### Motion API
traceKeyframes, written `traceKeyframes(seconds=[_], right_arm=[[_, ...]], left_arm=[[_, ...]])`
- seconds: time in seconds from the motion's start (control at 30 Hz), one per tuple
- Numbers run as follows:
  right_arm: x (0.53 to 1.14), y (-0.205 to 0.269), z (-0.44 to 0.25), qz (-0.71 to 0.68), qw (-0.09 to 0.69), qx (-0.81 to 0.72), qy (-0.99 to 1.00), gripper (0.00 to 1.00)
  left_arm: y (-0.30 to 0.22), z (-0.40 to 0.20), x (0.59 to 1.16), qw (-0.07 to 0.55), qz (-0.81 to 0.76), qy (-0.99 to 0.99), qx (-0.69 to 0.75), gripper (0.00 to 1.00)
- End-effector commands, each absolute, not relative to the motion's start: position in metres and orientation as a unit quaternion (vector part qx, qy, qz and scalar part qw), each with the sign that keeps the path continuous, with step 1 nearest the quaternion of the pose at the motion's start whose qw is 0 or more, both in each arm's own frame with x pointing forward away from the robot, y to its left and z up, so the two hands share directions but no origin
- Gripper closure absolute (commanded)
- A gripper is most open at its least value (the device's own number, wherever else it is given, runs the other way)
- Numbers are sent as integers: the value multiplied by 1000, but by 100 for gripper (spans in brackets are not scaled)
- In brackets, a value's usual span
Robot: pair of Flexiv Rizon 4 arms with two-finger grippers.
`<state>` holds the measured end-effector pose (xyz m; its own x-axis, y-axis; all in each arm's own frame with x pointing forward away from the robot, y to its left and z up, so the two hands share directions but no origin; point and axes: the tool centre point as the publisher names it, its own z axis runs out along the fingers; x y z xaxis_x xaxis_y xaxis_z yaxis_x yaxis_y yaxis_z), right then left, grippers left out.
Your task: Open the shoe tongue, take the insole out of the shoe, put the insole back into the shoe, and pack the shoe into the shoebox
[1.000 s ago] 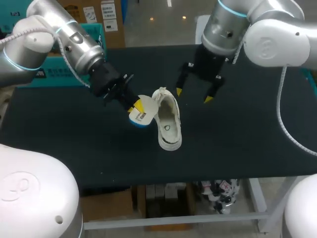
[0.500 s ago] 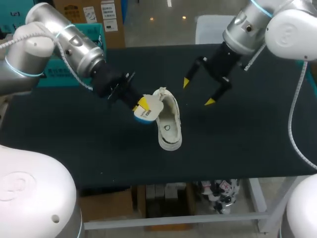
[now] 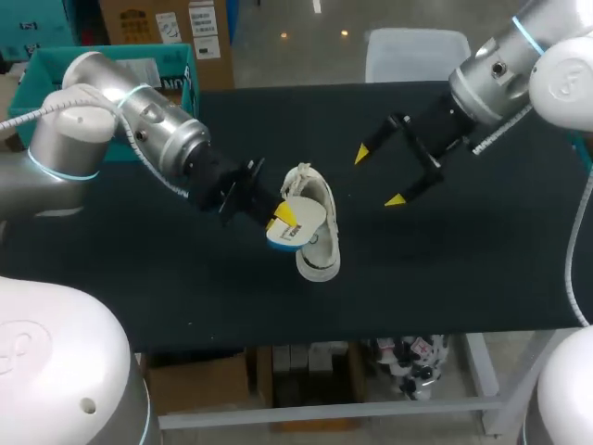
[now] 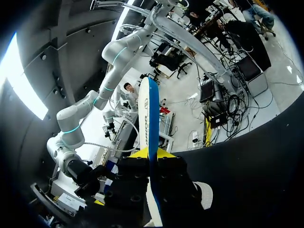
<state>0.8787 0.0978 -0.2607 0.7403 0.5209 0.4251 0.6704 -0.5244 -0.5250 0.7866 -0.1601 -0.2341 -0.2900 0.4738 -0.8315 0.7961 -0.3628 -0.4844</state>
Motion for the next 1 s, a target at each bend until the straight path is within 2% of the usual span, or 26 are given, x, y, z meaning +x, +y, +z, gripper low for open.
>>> traceKeyframes(seconds=[0.03, 0.2, 0.47, 0.53, 0.67, 0.73, 0.77, 0.9, 0.93, 1.0], right_arm=[[863, 103, -277, -143, 380, -877, -257, 0], [860, 115, -286, -147, 412, -866, -244, 0], [857, 129, -293, -165, 418, -863, -230, 1], [858, 131, -294, -171, 425, -858, -231, 10], [859, 138, -297, -181, 433, -852, -233, 18], [860, 141, -300, -181, 439, -849, -233, 34], [860, 143, -302, -180, 445, -846, -234, 38], [860, 150, -310, -178, 457, -839, -235, 44], [860, 152, -312, -179, 459, -838, -233, 49], [860, 155, -316, -181, 470, -833, -229, 52]], left_arm=[[-165, -243, 791, 137, -597, 543, 575, 100], [-166, -248, 793, 142, -606, 549, 558, 100], [-165, -252, 791, 152, -622, 550, 536, 100], [-166, -252, 791, 157, -627, 548, 531, 100], [-167, -250, 790, 163, -631, 544, 529, 100], [-168, -249, 789, 167, -632, 542, 529, 100], [-168, -249, 789, 166, -636, 538, 528, 100], [-169, -249, 791, 170, -642, 534, 523, 100], [-169, -250, 791, 169, -648, 530, 520, 100], [-169, -251, 792, 170, -648, 531, 519, 100]])
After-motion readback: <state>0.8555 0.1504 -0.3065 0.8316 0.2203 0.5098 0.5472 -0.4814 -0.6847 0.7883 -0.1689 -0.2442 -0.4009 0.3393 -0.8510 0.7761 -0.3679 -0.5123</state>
